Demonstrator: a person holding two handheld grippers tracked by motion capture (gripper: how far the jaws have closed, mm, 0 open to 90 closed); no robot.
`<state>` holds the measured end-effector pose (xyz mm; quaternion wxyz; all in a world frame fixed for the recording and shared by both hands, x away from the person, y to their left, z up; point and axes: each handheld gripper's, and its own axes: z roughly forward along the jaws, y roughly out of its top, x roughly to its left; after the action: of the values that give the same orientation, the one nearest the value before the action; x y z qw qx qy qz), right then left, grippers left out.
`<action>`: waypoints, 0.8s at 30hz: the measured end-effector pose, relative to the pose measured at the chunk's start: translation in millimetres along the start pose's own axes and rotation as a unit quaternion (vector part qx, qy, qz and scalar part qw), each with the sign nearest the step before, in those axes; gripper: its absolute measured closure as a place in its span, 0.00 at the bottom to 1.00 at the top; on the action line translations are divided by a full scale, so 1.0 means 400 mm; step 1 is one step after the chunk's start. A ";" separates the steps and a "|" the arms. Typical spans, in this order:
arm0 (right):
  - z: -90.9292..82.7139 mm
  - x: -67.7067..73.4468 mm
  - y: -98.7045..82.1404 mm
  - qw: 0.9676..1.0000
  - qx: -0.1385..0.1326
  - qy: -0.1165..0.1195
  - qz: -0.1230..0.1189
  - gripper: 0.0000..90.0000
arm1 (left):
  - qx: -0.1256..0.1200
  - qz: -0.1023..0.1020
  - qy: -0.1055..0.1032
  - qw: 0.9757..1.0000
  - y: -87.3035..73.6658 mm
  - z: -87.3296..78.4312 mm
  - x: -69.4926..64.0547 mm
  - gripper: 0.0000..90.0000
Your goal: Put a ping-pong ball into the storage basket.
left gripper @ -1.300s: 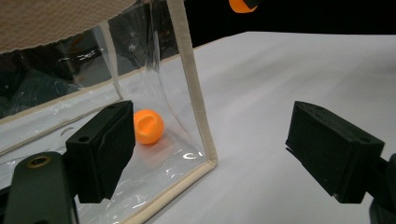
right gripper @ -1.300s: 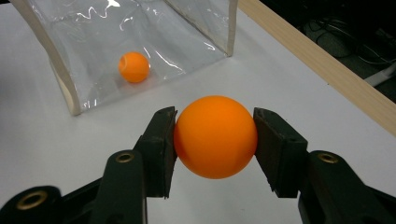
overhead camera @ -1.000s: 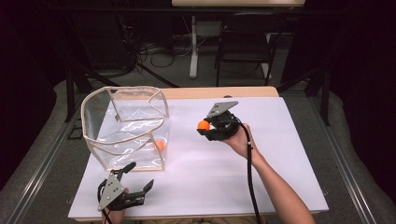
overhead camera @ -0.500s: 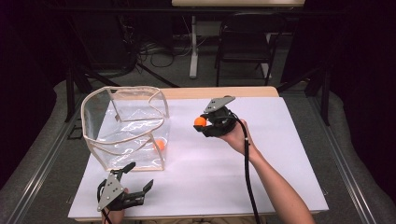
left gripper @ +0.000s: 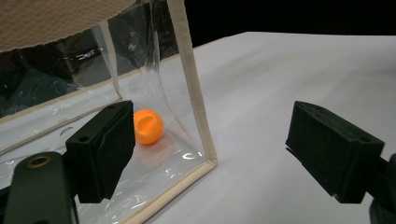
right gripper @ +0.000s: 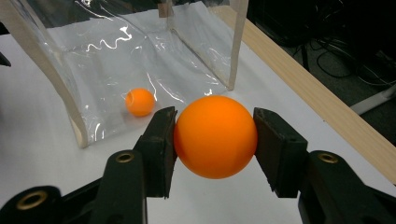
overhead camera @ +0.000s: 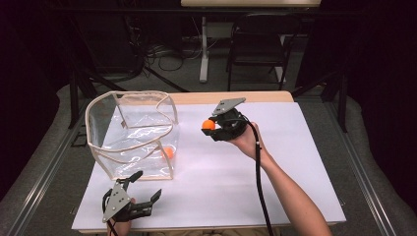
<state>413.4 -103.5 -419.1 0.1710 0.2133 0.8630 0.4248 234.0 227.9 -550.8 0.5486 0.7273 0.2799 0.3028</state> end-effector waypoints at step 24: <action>-0.004 -0.003 0.033 1.000 -0.008 -0.001 -0.004 0.57 | 0.001 0.000 -0.002 1.000 0.000 0.001 0.000 0.17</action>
<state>416.7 -98.0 -407.4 0.1753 0.2085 0.8603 0.4310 234.2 227.5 -550.8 0.5488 0.7282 0.2791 0.3012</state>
